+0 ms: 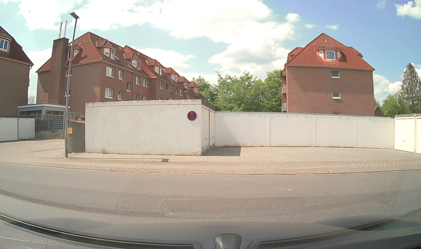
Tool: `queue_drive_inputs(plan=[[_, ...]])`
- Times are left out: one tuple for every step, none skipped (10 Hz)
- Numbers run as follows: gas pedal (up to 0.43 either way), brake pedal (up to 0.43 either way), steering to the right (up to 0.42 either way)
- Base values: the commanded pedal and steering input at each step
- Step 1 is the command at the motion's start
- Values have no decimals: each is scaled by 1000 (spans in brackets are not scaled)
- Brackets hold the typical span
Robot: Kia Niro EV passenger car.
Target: Follow the waypoints while adhering to traffic rules and regulations
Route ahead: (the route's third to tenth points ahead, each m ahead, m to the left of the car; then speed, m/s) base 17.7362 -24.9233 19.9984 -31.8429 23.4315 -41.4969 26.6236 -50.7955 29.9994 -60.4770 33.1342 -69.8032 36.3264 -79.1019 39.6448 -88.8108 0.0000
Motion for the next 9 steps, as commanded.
queue_drive_inputs(plan=[[0, 207, 295], [0, 183, 295], [0, 171, 295], [0, 146, 295], [0, 134, 295], [0, 110, 295], [0, 91, 295], [0, 91, 295], [0, 91, 296]])
